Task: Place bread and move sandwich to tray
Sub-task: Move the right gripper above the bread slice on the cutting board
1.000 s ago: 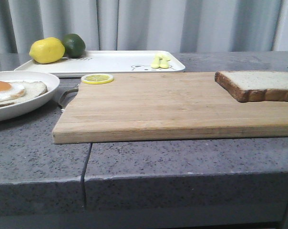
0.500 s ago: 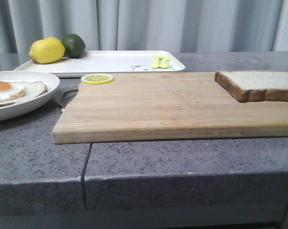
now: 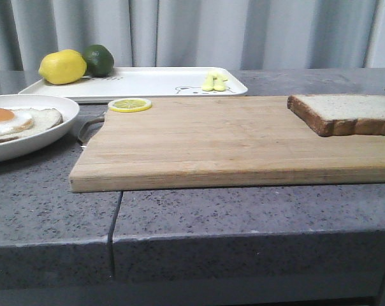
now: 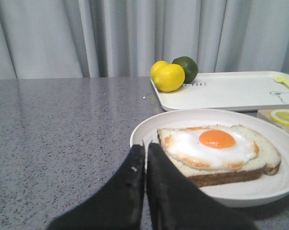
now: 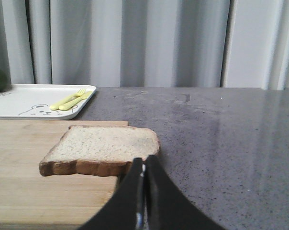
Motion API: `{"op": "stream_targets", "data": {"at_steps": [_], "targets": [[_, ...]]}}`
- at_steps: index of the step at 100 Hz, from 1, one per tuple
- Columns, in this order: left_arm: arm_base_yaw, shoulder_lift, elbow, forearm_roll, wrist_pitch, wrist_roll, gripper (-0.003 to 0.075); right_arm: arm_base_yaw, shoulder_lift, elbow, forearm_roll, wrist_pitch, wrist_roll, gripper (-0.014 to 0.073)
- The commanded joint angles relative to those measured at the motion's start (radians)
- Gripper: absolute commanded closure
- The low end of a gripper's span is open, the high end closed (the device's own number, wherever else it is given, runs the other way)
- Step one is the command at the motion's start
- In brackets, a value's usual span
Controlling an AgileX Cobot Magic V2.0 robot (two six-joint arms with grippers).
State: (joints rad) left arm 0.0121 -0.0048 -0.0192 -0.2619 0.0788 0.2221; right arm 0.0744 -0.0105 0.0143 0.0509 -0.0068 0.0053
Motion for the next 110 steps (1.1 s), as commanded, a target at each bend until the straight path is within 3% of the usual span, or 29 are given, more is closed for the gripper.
{"op": "stream_targets", "data": {"at_steps": [1,33,60,91,98,110], "targets": [[0.002,-0.021,-0.069,-0.063,-0.086,-0.001,0.0740,-0.005,-0.013,-0.086,0.059,-0.004,0.002,0.0664],[0.002,0.226,-0.388,-0.137,0.138,-0.001,0.0740,-0.005,0.172,-0.391,0.066,0.320,0.002,0.0664],[0.002,0.462,-0.631,-0.257,0.340,-0.001,0.0740,-0.005,0.358,-0.556,0.131,0.346,0.002,0.0664],[0.002,0.560,-0.667,-0.257,0.410,-0.001,0.0739,-0.005,0.418,-0.562,0.230,0.378,0.002,0.0652],[0.002,0.562,-0.667,-0.257,0.421,-0.001,0.0737,-0.005,0.418,-0.562,0.271,0.377,0.002,0.0586],[0.002,0.562,-0.667,-0.257,0.444,-0.001,0.0664,-0.005,0.418,-0.562,0.316,0.376,0.002,0.0328]]}}
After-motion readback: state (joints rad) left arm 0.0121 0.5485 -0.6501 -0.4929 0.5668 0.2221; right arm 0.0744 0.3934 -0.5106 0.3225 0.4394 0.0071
